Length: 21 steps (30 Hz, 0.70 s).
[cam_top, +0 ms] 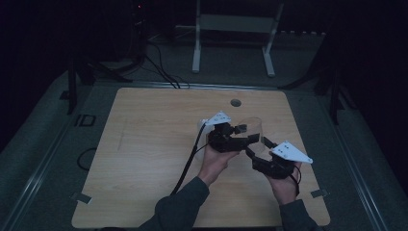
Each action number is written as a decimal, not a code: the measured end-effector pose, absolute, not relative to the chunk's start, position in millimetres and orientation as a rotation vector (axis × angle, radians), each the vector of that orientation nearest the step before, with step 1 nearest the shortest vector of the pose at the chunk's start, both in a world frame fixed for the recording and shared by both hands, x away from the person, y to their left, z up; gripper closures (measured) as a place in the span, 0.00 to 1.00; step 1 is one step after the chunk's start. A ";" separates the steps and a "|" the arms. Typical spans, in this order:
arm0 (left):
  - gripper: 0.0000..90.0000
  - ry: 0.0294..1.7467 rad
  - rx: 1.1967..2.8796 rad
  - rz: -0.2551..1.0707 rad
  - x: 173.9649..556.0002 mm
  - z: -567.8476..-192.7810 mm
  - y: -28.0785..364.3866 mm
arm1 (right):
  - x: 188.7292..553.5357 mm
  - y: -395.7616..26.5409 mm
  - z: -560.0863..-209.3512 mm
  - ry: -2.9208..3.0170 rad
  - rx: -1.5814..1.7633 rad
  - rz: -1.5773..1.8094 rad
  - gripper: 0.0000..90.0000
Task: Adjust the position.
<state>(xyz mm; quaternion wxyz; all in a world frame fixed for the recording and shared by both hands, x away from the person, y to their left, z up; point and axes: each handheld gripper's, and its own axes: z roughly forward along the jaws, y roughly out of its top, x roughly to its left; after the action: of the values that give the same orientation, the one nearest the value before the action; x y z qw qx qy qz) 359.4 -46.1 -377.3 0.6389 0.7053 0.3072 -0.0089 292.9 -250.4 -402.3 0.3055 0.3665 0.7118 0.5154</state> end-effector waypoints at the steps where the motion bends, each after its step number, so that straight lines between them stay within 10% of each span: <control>1: 0.36 0.702 1.621 -0.005 358.9 -377.5 -47.0 | 293.1 -250.2 -401.9 1.892 0.966 1.361 0.35; 21: 0.33 0.687 1.671 0.072 353.7 -376.6 -53.1 | 296.0 -247.1 -405.7 1.934 0.978 1.335 0.45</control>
<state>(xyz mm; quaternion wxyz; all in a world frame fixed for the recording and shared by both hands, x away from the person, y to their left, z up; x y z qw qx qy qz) 353.7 -53.1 -376.6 0.6184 0.7263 0.2986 0.0312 296.0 -247.1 -405.7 0.2939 0.3673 0.7262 0.5014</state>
